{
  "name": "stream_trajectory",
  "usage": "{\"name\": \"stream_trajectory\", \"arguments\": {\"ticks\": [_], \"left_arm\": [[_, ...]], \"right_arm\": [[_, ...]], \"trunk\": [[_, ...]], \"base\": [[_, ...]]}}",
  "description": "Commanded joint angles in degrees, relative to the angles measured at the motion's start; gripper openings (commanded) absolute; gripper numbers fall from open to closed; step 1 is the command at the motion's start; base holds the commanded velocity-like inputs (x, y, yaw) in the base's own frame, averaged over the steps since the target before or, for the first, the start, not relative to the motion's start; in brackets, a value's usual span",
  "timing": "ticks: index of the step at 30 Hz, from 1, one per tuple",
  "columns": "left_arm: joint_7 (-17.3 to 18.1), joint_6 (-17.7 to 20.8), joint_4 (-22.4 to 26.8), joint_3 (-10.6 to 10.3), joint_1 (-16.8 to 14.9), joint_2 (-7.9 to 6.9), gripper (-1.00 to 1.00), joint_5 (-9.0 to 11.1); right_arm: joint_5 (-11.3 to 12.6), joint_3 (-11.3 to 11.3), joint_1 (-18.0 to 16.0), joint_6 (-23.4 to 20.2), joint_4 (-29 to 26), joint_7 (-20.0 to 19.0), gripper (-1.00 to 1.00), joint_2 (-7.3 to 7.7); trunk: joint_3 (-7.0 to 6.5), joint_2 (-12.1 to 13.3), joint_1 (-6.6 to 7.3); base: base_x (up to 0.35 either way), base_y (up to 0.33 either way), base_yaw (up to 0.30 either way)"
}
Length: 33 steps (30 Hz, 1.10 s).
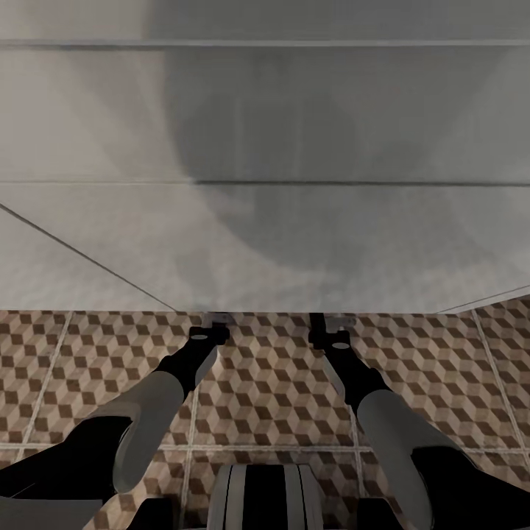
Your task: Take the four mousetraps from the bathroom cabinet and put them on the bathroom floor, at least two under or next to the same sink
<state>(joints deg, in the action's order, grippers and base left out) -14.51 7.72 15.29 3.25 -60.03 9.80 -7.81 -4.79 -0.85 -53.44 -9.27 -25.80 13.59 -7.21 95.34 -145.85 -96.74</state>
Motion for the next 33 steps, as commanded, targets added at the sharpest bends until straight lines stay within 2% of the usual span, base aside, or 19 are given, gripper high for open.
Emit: {"name": "stream_trajectory", "arguments": {"ticks": [1,33], "left_arm": [[-0.1,0.4,0.1,0.3,0.0,0.05,-1.0,-0.6],[-0.2,0.3,0.2,0.2,0.0,0.12,-1.0,-0.7]], "right_arm": [[-0.4,-0.1,0.0,-0.5,-0.1,0.4,-1.0,0.0],[-0.4,-0.1,0.0,-0.5,-0.1,0.4,-1.0,0.0]], "trunk": [[0.03,0.0,0.01],[0.03,0.0,0.01]], "base": [[0.006,0.0,0.0],[0.03,0.0,0.0]]}}
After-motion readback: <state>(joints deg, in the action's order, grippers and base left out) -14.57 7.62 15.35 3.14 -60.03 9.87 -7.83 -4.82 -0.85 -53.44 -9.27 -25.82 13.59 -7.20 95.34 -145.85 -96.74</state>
